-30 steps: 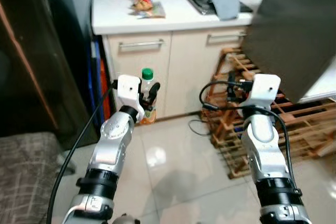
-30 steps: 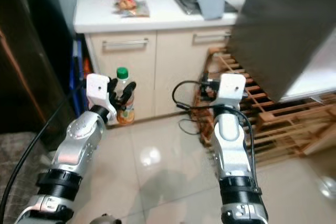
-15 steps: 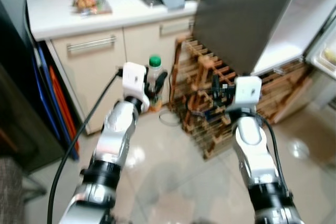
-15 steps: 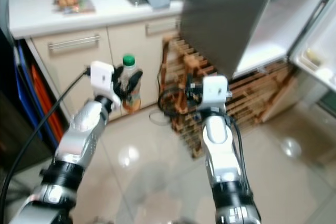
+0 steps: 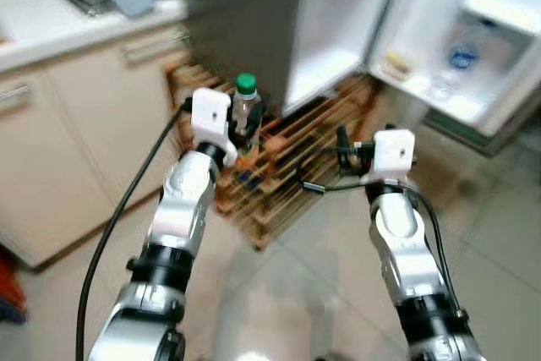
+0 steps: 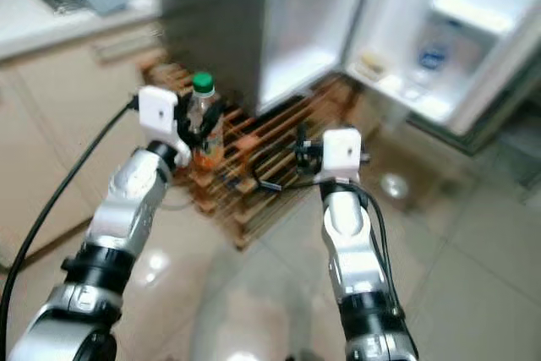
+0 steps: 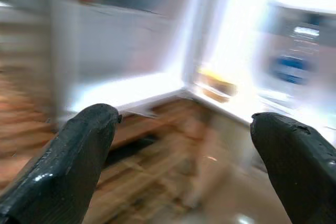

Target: Restocking fridge

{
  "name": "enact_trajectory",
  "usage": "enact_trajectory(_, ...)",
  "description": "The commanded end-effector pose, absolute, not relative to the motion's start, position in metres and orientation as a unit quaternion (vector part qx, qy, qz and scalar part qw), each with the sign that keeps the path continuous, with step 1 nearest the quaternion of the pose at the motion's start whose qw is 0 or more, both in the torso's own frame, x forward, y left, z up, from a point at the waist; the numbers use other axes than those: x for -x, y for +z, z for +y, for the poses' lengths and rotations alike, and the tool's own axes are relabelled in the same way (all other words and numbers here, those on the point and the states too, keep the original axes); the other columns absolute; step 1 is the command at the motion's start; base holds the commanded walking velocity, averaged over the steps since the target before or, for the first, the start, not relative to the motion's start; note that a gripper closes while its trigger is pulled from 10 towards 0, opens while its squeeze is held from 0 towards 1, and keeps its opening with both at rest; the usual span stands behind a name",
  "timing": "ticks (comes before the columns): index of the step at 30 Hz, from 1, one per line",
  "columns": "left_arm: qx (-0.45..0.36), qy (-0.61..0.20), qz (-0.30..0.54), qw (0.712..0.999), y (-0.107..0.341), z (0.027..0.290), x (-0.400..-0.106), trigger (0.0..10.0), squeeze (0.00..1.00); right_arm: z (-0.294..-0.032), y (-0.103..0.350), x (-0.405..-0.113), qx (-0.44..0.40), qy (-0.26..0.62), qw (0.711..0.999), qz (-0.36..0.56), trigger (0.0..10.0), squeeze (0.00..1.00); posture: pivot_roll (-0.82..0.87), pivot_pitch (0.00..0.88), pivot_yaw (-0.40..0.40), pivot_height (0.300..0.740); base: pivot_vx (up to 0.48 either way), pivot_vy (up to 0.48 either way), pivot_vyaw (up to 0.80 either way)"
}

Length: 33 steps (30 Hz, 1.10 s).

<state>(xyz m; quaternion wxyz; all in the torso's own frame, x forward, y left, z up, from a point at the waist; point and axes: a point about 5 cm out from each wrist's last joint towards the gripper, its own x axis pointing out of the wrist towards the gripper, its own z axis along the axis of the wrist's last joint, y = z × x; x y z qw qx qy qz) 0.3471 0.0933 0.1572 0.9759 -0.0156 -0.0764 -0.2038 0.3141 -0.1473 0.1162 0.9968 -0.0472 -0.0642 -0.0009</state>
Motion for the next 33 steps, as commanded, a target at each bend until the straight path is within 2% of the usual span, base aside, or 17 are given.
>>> enact_trajectory(1, 0.011, -0.216, -0.098, 0.971, 0.166, 0.086, -0.348, 10.0, 0.00, -0.148, 0.119, -0.315, 0.047, -0.001, 0.996, -0.072, 10.0, 0.15, 0.00, 0.000, -0.053, 0.740, 0.315, -0.360, -0.74)
enact_trajectory(6, -0.032, -0.165, -0.102, 0.980, 0.166, 0.088, -0.354, 10.0, 0.00, -0.149, 0.118, -0.313, 0.032, 0.002, 0.997, -0.072, 10.0, 0.15, -0.01, 0.000, -0.058, 0.740, 0.288, -0.243, -0.59)
enact_trajectory(12, -0.008, -0.170, -0.098, 0.981, 0.166, 0.091, -0.354, 10.0, 0.00, -0.148, 0.117, -0.311, 0.040, 0.006, 0.996, -0.074, 10.0, 0.13, -0.01, 0.000, -0.057, 0.740, 0.000, 0.000, 0.00)
enact_trajectory(15, -0.023, -0.135, -0.100, 0.986, 0.167, 0.098, -0.357, 10.0, 0.00, -0.146, 0.115, -0.310, 0.043, 0.008, 0.996, -0.074, 10.0, 0.13, -0.01, 0.000, -0.052, 0.740, 0.480, 0.000, 0.00)
enact_trajectory(33, -0.019, -0.116, -0.115, 0.986, 0.176, 0.097, -0.362, 10.0, 0.00, -0.145, 0.117, -0.312, 0.056, 0.015, 0.995, -0.079, 10.0, 0.13, -0.01, 0.000, -0.061, 0.740, 0.480, 0.000, 0.00)
